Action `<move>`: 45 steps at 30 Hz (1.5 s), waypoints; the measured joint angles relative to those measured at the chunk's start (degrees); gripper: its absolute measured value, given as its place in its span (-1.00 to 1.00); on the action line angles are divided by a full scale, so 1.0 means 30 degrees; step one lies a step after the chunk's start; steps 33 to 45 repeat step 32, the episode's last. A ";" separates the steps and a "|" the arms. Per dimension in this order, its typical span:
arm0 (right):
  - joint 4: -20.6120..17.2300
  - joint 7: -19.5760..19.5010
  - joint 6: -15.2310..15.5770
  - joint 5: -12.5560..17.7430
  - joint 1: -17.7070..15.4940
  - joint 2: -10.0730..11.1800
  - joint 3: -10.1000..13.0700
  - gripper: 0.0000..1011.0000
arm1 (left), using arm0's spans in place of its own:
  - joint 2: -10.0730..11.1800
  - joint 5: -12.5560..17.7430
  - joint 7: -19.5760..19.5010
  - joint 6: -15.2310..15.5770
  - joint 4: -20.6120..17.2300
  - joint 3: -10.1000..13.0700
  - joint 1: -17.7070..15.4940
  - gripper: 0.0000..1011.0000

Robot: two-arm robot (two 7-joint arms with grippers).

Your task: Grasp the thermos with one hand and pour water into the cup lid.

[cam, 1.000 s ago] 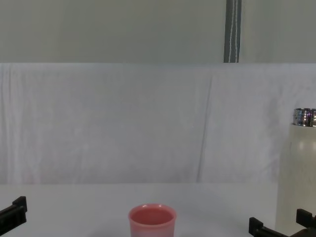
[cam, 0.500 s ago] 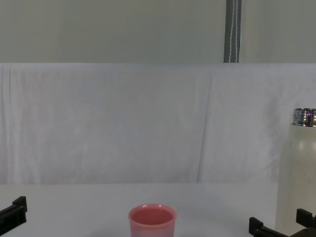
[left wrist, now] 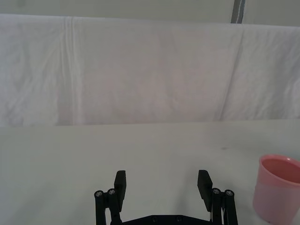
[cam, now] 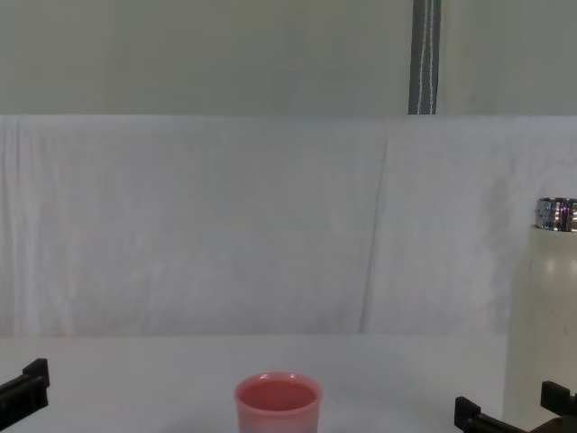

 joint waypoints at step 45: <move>0.0002 0.0000 0.0000 0.0000 -0.0001 0.0000 0.0000 0.98 | 0.0000 0.0001 0.0001 -0.0001 0.0000 0.0000 0.0000 0.98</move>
